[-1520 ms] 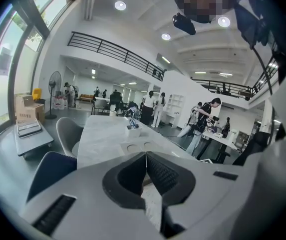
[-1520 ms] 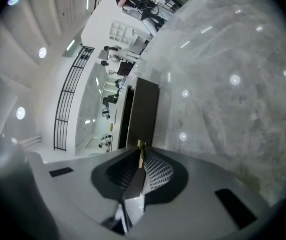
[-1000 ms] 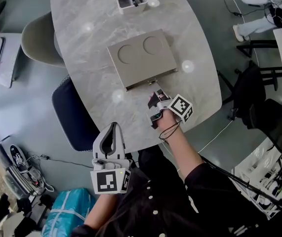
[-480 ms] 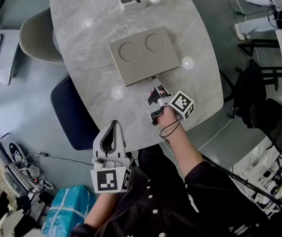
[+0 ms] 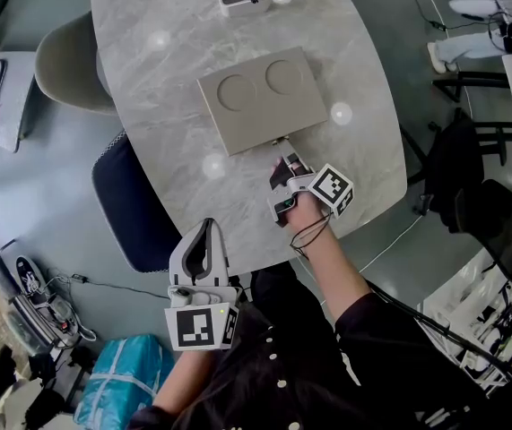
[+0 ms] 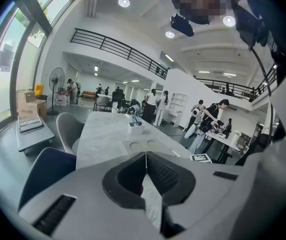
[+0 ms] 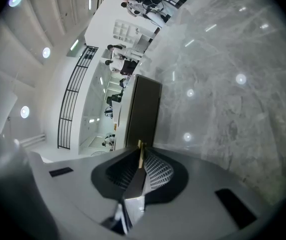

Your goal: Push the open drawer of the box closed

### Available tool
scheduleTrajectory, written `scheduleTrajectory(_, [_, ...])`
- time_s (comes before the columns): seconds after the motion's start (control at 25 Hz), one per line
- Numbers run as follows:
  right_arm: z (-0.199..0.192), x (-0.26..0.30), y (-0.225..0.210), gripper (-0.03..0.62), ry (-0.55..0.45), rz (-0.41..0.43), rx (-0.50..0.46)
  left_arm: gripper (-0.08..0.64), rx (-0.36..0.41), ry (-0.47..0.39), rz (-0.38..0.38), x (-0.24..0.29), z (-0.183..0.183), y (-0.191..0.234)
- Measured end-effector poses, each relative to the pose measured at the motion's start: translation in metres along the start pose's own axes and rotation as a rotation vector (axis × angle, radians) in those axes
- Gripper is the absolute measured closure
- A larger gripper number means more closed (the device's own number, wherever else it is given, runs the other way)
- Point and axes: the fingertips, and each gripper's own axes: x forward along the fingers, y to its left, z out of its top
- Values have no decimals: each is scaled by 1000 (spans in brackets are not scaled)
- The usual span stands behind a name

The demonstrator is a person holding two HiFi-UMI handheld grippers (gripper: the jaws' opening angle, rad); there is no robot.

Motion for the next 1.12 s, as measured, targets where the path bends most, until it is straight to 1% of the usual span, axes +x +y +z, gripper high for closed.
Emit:
scheduleTrajectory(0.36, [0,0,1,561,1,-10,2,543,4,-9,15,-5,3,4])
scheduleTrajectory(0.56, [1,2,0,563,-4,-20,19,543,9,-14,15,-10,5,3])
scheduleTrajectory(0.68, [1,2,0,563,-9,-11,23,543,14,-20,21,-16,6,3])
scheduleTrajectory(0.76, [2,3,0,563,-8,-11,16,543,14,-23,24,-18,6,5])
scheduleTrajectory(0.92, [1,3,0,557,7,-41,-25,543,18,-36,21,-22,9,5])
scheduleTrajectory(1.12, [-3,-14,3,557,18,-62,-66,543,30,-74,10,-31,22,3])
